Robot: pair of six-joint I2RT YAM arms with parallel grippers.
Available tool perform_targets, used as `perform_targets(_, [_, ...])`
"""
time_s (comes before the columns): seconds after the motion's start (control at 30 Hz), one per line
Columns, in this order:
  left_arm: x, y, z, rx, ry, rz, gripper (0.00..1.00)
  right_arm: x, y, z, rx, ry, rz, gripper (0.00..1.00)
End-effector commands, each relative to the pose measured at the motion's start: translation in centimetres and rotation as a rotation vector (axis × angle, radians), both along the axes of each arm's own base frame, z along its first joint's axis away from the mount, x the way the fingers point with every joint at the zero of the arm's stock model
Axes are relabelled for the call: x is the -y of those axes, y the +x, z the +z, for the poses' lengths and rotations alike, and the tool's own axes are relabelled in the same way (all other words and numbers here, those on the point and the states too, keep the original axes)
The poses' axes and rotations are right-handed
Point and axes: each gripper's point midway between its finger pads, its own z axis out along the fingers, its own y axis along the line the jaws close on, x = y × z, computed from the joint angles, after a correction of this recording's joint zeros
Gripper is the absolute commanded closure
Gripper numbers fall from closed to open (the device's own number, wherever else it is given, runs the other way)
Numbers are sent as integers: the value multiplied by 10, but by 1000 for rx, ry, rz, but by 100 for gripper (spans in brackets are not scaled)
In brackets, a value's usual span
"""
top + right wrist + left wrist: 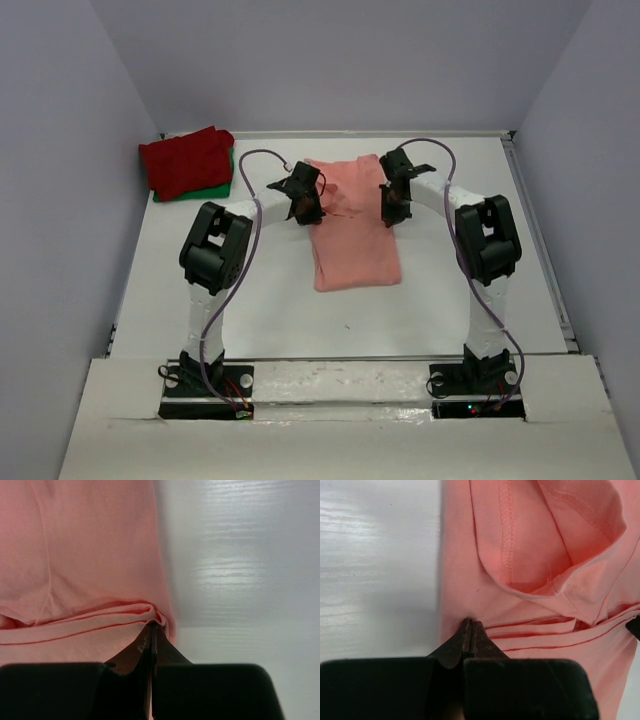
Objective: Fold and stack the t-shirts
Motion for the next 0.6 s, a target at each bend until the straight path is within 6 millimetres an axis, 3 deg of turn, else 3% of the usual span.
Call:
perform_targets(0.0, [-63,-63,-55,-239,244,42,100,6,-34,-12,-80,-36,8,100])
perform_targets(0.2, [-64,-64,-55,-236,242,47,100,-4,-52,-26,-111,-33,29,100])
perform_targets(0.4, [-62,-64,-55,-235,235,43,100,-2,-52,-29,-113,-41,25,100])
perform_targets(0.57, [-68,-54,-43,-183,263,76,100,-3,-50,-23,-80,-49,30,100])
